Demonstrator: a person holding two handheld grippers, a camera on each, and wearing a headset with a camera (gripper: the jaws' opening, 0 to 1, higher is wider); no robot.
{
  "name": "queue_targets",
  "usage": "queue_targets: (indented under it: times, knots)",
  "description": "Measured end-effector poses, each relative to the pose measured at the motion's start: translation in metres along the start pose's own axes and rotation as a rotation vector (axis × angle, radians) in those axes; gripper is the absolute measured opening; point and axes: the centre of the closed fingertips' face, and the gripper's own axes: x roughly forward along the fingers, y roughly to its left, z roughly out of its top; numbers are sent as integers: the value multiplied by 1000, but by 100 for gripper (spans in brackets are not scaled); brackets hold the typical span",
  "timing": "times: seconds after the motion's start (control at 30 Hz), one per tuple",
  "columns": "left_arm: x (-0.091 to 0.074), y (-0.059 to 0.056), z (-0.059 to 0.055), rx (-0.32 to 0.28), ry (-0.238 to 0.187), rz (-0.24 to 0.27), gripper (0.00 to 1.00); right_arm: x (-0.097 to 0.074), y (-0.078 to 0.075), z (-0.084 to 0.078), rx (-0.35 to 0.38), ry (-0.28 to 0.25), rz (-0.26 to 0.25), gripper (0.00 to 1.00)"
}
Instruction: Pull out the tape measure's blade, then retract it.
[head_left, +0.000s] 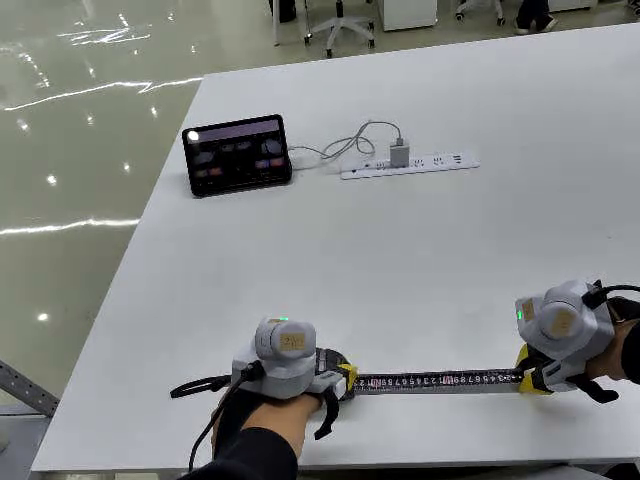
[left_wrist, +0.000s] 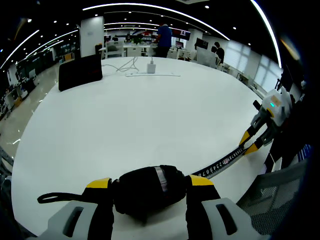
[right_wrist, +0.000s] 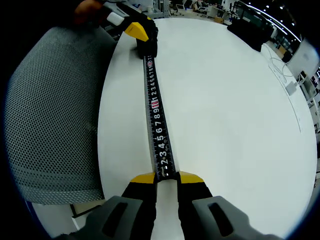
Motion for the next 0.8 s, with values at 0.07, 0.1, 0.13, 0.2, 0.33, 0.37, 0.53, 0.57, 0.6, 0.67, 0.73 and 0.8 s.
queue_targets:
  times: [0.07, 0.1, 0.13, 0.2, 0.33, 0.37, 0.53, 0.57, 0.6, 0.67, 0.73, 0.8]
  knots:
    - [0, 0, 0, 0, 0, 0, 54, 0, 0, 1, 0, 0, -1, 11]
    - [0, 0, 0, 0, 0, 0, 54, 1, 0, 2, -1, -1, -1, 11]
    - [0, 0, 0, 0, 0, 0, 54, 1, 0, 2, -3, -2, -2, 11]
    - [0, 0, 0, 0, 0, 0, 54, 1, 0, 3, -4, -4, -3, 11]
    - [0, 0, 0, 0, -2, -1, 54, 2, 1, 5, -6, -5, -3, 11]
    - [0, 0, 0, 0, -2, -1, 54, 2, 1, 5, -6, -6, -4, 11]
    - [0, 0, 0, 0, -2, -1, 54, 3, 1, 7, -5, -7, -4, 11]
    - [0, 0, 0, 0, -2, -2, 54, 3, 1, 7, -4, -7, -4, 11]
    - [0, 0, 0, 0, -3, -2, 54, 3, 1, 7, -6, -8, -4, 11]
    - [0, 0, 0, -1, -3, -2, 54, 4, 1, 8, -4, -9, -5, 11]
    - [0, 0, 0, -1, -3, -2, 54, 4, 1, 9, -4, -10, -6, 11]
    - [0, 0, 0, -1, -4, -2, 54, 4, 2, 9, -2, -12, -6, 11]
